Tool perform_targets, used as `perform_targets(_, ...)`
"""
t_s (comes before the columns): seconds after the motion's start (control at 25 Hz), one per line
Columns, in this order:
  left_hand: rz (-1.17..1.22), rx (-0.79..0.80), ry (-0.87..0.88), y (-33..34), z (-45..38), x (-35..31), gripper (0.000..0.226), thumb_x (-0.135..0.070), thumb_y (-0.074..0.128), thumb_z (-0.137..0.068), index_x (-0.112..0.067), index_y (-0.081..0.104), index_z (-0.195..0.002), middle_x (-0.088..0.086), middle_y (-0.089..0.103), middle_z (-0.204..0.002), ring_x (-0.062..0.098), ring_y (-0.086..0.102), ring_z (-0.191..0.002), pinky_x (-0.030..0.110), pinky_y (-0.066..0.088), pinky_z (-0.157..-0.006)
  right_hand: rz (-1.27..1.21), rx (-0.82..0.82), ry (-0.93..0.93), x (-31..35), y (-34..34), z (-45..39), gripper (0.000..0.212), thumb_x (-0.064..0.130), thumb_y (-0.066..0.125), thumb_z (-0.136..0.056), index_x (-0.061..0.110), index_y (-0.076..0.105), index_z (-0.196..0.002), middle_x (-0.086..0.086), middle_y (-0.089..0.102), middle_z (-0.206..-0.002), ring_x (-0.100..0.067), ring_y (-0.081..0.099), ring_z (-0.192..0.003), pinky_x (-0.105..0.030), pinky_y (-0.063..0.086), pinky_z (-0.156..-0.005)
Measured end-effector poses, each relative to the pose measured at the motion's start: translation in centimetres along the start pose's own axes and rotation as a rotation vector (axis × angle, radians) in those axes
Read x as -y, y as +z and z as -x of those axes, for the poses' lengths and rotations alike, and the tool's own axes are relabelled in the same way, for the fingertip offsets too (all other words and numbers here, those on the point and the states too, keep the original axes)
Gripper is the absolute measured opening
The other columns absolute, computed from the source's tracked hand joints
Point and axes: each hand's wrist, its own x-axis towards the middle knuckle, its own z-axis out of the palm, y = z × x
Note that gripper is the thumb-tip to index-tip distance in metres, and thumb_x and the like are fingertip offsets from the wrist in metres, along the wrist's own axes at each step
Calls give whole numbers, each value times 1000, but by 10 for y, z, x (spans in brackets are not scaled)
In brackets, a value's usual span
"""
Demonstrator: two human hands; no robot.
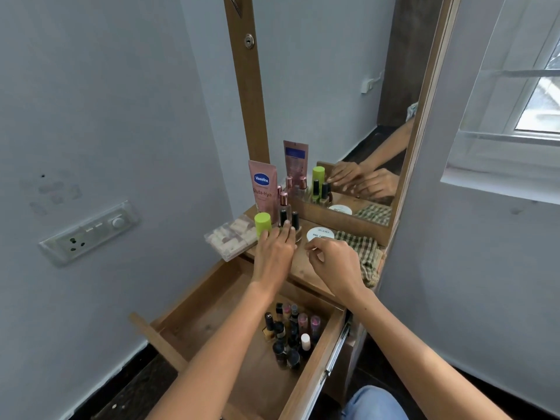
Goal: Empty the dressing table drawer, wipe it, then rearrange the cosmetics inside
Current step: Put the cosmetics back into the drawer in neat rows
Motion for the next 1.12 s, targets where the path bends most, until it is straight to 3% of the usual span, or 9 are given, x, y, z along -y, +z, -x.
perform_targets(0.16,160,-47,-45,-8,-6,0,34,-4,82,-67,-7,71,-99,10,69,-102,23,67,-93,31,55,-77,1,1,11,-5,1,-3,20,12,58,-86,19,73,-98,1,74,-94,-19,67,-87,-31,53,-67)
perform_targets(0.32,318,-83,-1,-13,0,-6,26,4,72,-76,-4,68,-100,10,64,-99,24,67,-81,30,56,-66,31,-32,9,-7,5,-5,18,13,61,-86,18,72,-99,1,70,-104,-20,63,-99,-31,50,-68)
perform_targets(0.48,433,-137,-23,-14,12,-3,32,8,72,-74,-6,68,-102,6,67,-97,21,67,-85,28,55,-73,46,-45,-48,-3,13,-22,32,6,60,-84,12,64,-115,-4,62,-122,-23,57,-112,-35,54,-76)
perform_targets(0.6,492,-170,-52,-22,20,2,34,7,74,-72,-8,71,-102,3,71,-97,17,68,-88,27,55,-82,16,-9,-86,7,18,-45,51,0,55,-85,9,49,-134,-8,46,-144,-25,47,-129,-39,54,-88)
perform_targets(0.76,570,-203,-98,-35,33,8,33,4,76,-72,-8,73,-102,2,73,-97,11,68,-91,11,45,-86,96,139,-97,12,31,-63,59,1,47,-91,13,32,-146,0,26,-157,-19,31,-141,-34,47,-96)
perform_targets(0.84,614,-194,-137,-38,39,13,33,0,78,-72,-11,74,-103,0,73,-99,3,65,-93,2,39,-89,124,121,-92,10,36,-60,52,1,50,-90,12,42,-140,-3,39,-150,-23,43,-132,-35,49,-89)
perform_targets(0.92,661,-160,-170,-42,49,17,31,-3,79,-72,-14,75,-101,-3,73,-99,-1,64,-92,1,40,-88,149,48,-89,9,33,-52,38,0,55,-86,9,56,-123,-9,55,-125,-29,60,-106,-35,50,-72)
perform_targets(1.0,707,-134,-199,-46,59,19,29,-5,80,-72,-15,76,-98,-6,73,-95,-1,65,-88,7,47,-84,181,8,-139,7,27,-40,22,-3,60,-82,6,63,-102,-9,57,-100,-31,62,-82,-31,41,-57)
perform_targets(1.12,745,-120,-244,-53,75,24,27,-6,80,-71,-17,76,-96,-10,73,-91,-2,65,-86,6,47,-78,42,-42,-169,8,16,-18,7,-2,63,-81,3,67,-85,-9,58,-88,-30,60,-72,-34,45,-55)
